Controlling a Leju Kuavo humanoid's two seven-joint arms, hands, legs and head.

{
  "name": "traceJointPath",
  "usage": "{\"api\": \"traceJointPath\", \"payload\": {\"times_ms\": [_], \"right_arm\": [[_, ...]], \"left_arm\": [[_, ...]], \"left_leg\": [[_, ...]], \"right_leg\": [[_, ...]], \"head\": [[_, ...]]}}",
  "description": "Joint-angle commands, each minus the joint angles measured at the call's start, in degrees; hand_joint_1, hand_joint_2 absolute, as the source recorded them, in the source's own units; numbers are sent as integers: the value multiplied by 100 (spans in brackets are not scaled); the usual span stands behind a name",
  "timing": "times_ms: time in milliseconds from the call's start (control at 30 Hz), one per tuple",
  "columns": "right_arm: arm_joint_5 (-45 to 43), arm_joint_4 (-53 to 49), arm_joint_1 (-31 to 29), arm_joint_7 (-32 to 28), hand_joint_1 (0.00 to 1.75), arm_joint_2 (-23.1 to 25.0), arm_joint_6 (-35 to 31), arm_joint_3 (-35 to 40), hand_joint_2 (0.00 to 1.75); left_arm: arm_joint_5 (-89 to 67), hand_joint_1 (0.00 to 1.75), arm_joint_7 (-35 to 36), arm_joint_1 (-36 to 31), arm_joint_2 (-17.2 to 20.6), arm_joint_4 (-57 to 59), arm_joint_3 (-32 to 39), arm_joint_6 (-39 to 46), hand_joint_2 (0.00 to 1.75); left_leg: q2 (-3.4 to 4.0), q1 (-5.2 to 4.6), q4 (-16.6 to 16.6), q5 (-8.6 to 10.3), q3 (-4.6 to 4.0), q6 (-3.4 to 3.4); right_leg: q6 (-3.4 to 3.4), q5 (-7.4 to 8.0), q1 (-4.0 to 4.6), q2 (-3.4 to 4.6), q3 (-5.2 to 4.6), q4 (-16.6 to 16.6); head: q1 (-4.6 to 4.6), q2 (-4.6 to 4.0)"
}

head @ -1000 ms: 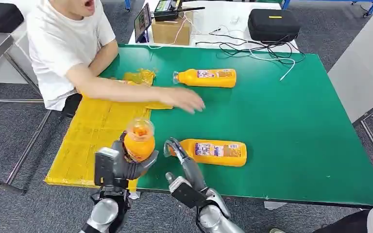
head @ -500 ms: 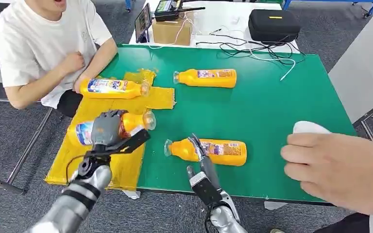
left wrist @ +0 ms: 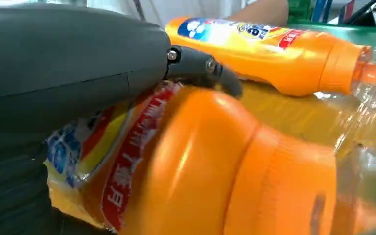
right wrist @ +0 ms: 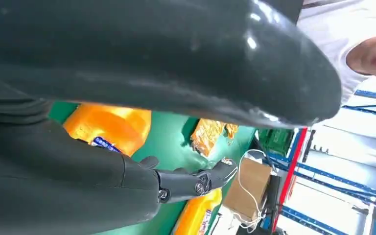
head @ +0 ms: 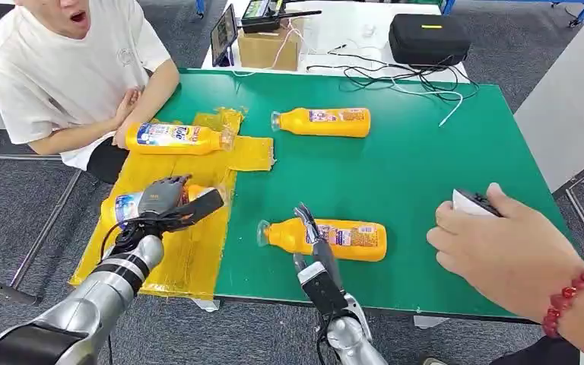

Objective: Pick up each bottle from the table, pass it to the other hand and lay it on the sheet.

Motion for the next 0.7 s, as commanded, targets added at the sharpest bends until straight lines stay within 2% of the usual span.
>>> {"api": "traceJointPath", "payload": {"times_ms": [33, 167, 233, 267, 400, 500, 567, 600, 633, 700], "right_arm": [[2, 44, -140, 1, 0, -191, -38, -149, 0], [27, 58, -127, 0, 0, -198, -47, -157, 0], [19, 115, -145, -1, 0, -190, -19, -154, 0], [37, 146, -148, -9, 0, -186, -40, -137, 0], [43, 201, -142, -40, 0, -196, -53, -99, 0], [138, 191, -132, -107, 0, -252, -232, -58, 0], [331, 103, -95, -199, 0, -314, -566, -16, 0], [453, 72, -88, -220, 0, -345, -725, 37, 0], [447, 43, -78, -201, 0, -363, -722, 50, 0], [1087, 112, -158, -123, 0, -513, -1315, 299, 0]], "left_arm": [[931, 0, -485, -168, -250, 727, 1064, -325, 175], [1070, 0, -386, -157, -255, 832, 1082, -607, 175], [1546, 0, -585, -116, -337, 752, 1421, -850, 175], [1869, 0, -770, -84, -390, 678, 1644, -967, 0], [2231, 0, -1153, 6, -475, 491, 1756, -1069, 0], [2739, 0, -2013, 244, -649, -39, 1805, -819, 0], [3645, 0, -2545, 601, -912, -967, 1913, -1019, 0], [4026, 0, -2623, 844, -1006, -1596, 1822, -1046, 0], [4164, 0, -2311, 1037, -993, -2068, 1562, -958, 0], [5607, 0, -2523, 1437, -1163, -3234, 1507, -1330, 0]], "left_leg": [[-2, 5, -3, 0, 13, -5], [0, 1, -2, -1, 14, -3], [1, 3, -7, 1, 20, -5], [-3, 3, -6, 1, 21, -4], [-7, 4, -9, 4, 31, -4], [-12, 4, -11, 5, 37, -3], [-7, 3, -9, 3, 35, -2], [-11, 2, -5, 2, 31, 0], [-18, 3, -3, 2, 26, 1], [-16, 5, 1, -4, 25, 0]], "right_leg": [[-8, 0, 6, -4, 15, -6], [-5, 0, 2, 0, 14, -3], [-8, 1, 4, -1, 21, -8], [-8, 0, 4, -4, 23, -7], [-8, 3, 5, -7, 34, -10], [-7, 5, 5, -11, 43, -16], [-6, 5, 4, -6, 41, -14], [-5, 1, 3, -12, 37, -10], [-4, -1, 4, -18, 36, -9], [-6, -5, 6, -17, 34, -7]], "head": [[0, 0], [2, 0], [2, -2], [2, -2], [0, -2], [0, 0], [0, -2], [0, -2], [2, 0], [2, -2]]}}
